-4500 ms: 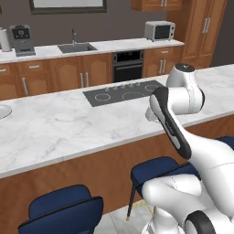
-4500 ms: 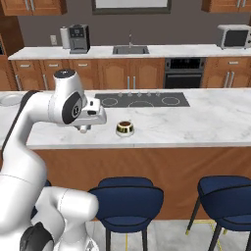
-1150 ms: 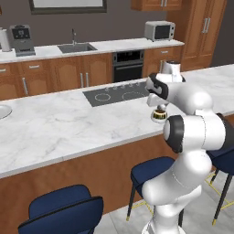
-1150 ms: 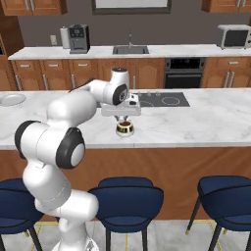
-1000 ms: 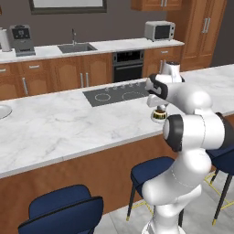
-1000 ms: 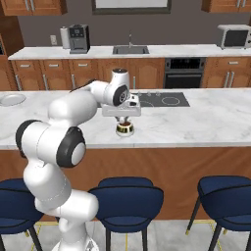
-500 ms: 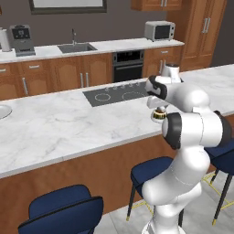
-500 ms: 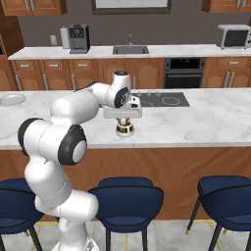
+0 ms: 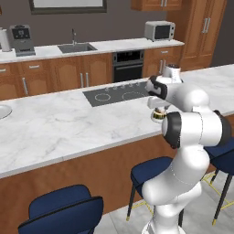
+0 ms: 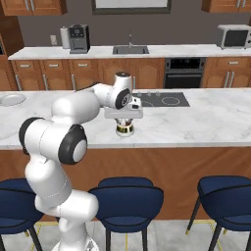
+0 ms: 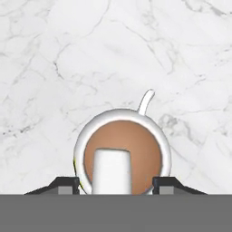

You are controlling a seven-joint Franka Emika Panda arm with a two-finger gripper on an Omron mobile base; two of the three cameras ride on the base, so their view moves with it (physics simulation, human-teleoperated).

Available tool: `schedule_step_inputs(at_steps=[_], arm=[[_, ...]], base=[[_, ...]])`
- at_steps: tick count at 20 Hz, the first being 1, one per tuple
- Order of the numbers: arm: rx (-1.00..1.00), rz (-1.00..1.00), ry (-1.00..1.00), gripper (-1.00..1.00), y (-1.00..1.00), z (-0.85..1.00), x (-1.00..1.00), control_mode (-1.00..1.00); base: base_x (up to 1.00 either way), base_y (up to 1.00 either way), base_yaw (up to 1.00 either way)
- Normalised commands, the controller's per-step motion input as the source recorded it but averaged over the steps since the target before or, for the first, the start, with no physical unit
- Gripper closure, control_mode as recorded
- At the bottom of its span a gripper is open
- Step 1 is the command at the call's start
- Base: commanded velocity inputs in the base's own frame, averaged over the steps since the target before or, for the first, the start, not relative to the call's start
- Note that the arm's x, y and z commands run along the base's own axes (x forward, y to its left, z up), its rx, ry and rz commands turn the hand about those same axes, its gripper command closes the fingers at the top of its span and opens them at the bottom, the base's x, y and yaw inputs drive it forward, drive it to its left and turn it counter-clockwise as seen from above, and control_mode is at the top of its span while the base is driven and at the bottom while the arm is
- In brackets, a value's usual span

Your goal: Pick up the marshmallow and place it in the cup of hot chocolate on the dining counter.

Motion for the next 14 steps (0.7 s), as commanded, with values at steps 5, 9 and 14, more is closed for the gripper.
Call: schedule_step_inputs(at_steps=[5, 9, 14], arm=[[0.05, 0.08, -0.11, -1.00, -0.01, 0.05, 0.00, -1.00], [0.05, 0.08, -0.19, -1.00, 0.00, 0.42, 0.00, -1.00], [0.01, 0.04, -0.18, -1.00, 0.00, 0.83, -0.22, -1.00]], base=[[0.00, 0.00, 0.00], [0.00, 0.00, 0.00], [0.00, 0.00, 0.00]])
